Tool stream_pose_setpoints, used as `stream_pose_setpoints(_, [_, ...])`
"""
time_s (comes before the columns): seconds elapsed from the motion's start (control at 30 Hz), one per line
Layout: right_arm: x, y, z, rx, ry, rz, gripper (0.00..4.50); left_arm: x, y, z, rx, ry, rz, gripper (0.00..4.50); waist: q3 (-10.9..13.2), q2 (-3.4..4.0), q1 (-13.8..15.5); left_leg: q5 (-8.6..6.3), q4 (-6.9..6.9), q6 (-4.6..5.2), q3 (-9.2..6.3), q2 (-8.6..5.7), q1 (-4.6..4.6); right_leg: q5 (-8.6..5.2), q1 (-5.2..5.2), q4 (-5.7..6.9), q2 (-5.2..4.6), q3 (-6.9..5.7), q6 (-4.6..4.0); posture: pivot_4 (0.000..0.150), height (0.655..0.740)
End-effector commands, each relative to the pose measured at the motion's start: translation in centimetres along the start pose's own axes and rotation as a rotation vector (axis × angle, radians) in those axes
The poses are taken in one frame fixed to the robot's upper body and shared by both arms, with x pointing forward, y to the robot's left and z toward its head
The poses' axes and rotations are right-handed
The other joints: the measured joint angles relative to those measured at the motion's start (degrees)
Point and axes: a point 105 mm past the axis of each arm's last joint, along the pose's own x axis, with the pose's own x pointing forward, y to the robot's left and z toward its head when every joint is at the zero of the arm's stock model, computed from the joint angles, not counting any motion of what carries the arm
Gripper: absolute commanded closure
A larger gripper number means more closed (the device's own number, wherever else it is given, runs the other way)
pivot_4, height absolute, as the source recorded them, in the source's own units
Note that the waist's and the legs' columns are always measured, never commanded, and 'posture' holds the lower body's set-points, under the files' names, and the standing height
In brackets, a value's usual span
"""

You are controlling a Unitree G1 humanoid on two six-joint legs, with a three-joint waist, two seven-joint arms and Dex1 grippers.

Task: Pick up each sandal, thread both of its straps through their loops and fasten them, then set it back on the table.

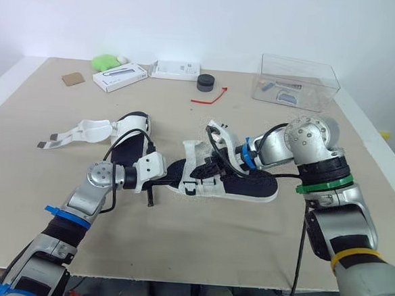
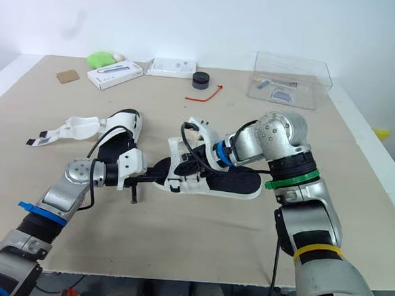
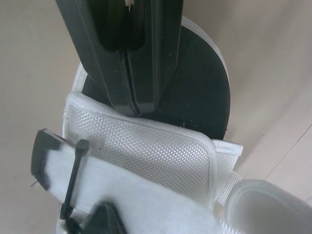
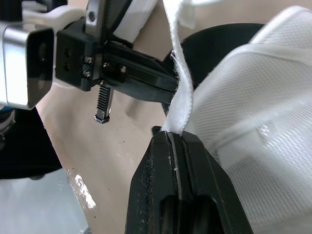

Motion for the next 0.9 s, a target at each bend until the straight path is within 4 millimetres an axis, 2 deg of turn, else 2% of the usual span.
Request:
stream_pose_setpoints(0.03, [0.2,0.6,-1.1,-0.061,0.029,0.004,4.45,0.2,-1.3,-3.0,-0.055,0.119,-0.033,4.5,0.0,0.0,0.0,0.0,0.0,0.0,0.0,0.0,0.01,0.0,0.0,0.0,0.0,0.0,0.0,0.15,0.74])
stream_pose_setpoints(0.07, [0.1,0.8,-1.1,-0.067,0.022,0.011,4.45,0.2,-1.3,-3.0,-0.056,0.12,-0.033,4.5,0.0,0.01,0.0,0.0,0.0,0.0,-0.01,0.0,0.01,0.0,0.01,0.0,0.0,-0.01,0.0,0.15,0.74])
stream_pose_setpoints(0.17, [-0.3,1.1,-0.6,-0.09,-0.009,0.009,3.59,0.2,-1.5,-3.1,-0.057,0.12,-0.034,4.5,0.0,0.02,0.0,0.0,0.0,0.0,0.02,0.0,0.01,-0.01,0.01,0.0,0.0,0.01,0.01,0.15,0.74])
stream_pose_setpoints(0.27, [-1.1,1.2,1.2,-0.092,-0.09,-0.002,2.24,0.2,-1.5,-3.2,-0.059,0.121,-0.035,4.5,0.0,0.01,0.0,0.0,0.0,0.0,0.01,-0.01,0.0,-0.01,0.01,0.0,-0.01,0.0,0.01,0.15,0.74])
stream_pose_setpoints(0.3, [-1.5,1.4,1.9,-0.096,-0.114,-0.006,2.09,0.2,-1.5,-3.2,-0.059,0.122,-0.035,4.5,0.0,0.02,0.0,0.0,0.0,0.0,0.01,-0.01,0.0,-0.01,0.01,0.0,-0.01,0.0,0.01,0.15,0.74])
stream_pose_setpoints(0.4, [-2.1,1.6,3.3,-0.103,-0.158,-0.02,2.09,0.2,-1.4,-3.1,-0.058,0.121,-0.032,4.5,0.0,0.02,0.0,0.0,0.02,0.0,0.03,-0.01,0.0,0.02,0.0,0.0,0.0,0.01,0.01,0.15,0.74])
stream_pose_setpoints(0.6, [-2.1,1.1,3.8,-0.088,-0.181,-0.045,2.09,0.2,-1.4,-3.1,-0.06,0.121,-0.032,4.5,0.0,0.02,0.0,0.0,0.02,0.0,0.03,-0.01,0.0,0.02,0.0,0.0,-0.01,0.01,0.01,0.15,0.74])
stream_pose_setpoints(0.63, [-2.0,1.0,3.8,-0.083,-0.183,-0.046,2.47,0.2,-1.5,-3.2,-0.06,0.121,-0.033,4.5,0.0,0.02,0.0,0.0,0.02,0.0,0.04,-0.01,0.0,0.03,0.0,0.0,-0.01,0.02,0.0,0.15,0.74])
stream_pose_setpoints(0.7, [-1.6,1.0,3.5,-0.085,-0.179,-0.047,2.88,0.1,-1.5,-3.2,-0.061,0.124,-0.032,4.5,0.0,0.02,0.0,0.0,0.02,0.01,0.04,-0.01,0.0,0.03,-0.01,0.0,-0.01,0.01,0.0,0.15,0.74])
stream_pose_setpoints(0.8, [-1.0,1.1,2.9,-0.083,-0.168,-0.038,4.27,0.1,-1.5,-3.2,-0.062,0.125,-0.032,4.5,0.0,0.02,0.0,0.0,0.02,0.0,0.02,0.0,0.0,0.03,0.0,0.0,0.0,0.01,-0.01,0.15,0.74])
stream_pose_setpoints(0.83, [-0.8,1.1,2.7,-0.083,-0.164,-0.039,4.44,0.0,-1.5,-3.2,-0.061,0.125,-0.032,4.5,0.0,0.02,0.0,0.0,0.02,0.0,0.02,-0.01,-0.01,0.03,0.0,0.0,-0.01,0.01,-0.01,0.15,0.74])
stream_pose_setpoints(0.9, [-0.4,1.0,2.2,-0.086,-0.158,-0.038,4.44,0.0,-1.4,-3.2,-0.061,0.125,-0.03,4.5,0.0,0.01,0.0,0.0,0.02,0.0,0.02,-0.01,-0.01,0.03,0.0,0.0,-0.01,0.01,-0.01,0.15,0.74])
